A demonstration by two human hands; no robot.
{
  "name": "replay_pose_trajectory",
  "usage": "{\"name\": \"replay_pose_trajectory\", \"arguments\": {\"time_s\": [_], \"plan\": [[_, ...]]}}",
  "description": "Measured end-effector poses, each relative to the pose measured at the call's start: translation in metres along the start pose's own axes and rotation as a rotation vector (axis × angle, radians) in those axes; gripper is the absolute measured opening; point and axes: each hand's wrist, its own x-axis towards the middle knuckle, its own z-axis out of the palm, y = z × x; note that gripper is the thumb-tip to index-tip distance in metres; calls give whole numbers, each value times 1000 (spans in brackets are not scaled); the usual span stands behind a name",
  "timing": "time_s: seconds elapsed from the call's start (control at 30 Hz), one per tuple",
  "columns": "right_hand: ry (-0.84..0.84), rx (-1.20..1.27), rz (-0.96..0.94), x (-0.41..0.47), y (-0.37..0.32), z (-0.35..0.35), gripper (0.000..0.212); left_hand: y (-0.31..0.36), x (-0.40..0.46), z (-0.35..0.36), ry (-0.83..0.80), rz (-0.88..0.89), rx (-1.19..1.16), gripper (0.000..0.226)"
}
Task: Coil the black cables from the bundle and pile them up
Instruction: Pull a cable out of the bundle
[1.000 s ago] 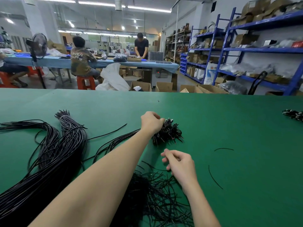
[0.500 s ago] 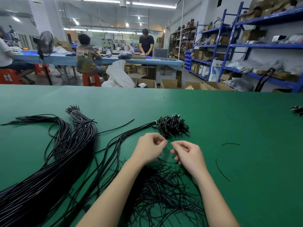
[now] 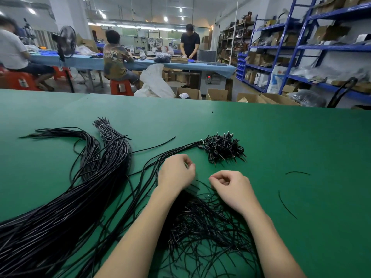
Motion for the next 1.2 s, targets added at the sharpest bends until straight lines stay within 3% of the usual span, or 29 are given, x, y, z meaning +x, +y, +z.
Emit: {"name": "replay_pose_trajectory", "arguments": {"time_s": [0.27, 0.73, 0.83, 0.97, 1.03, 1.13, 1.2], "plan": [[-52, 23, -32, -6, -12, 9, 13, -24, 7, -20, 8, -148, 293, 31], [-88, 35, -59, -15, -34, 17, 13, -24, 4, -43, -4, -225, 339, 11], [-73, 92, -61, -16, -41, 17, 11, -16, 9, -47, -20, -208, 77, 13], [-192, 371, -28, -20, -57, 18, 19, 12, 6, -53, -95, -105, -589, 4], [-283, 582, 16, -23, -65, 18, 18, 22, 1, -52, -164, -36, -679, 8], [-269, 794, 94, -24, -69, 17, 12, 30, -6, -45, -253, 55, -710, 11], [-180, 906, 176, -21, -68, 12, 11, 33, -8, -43, -157, 129, -741, 14]]}}
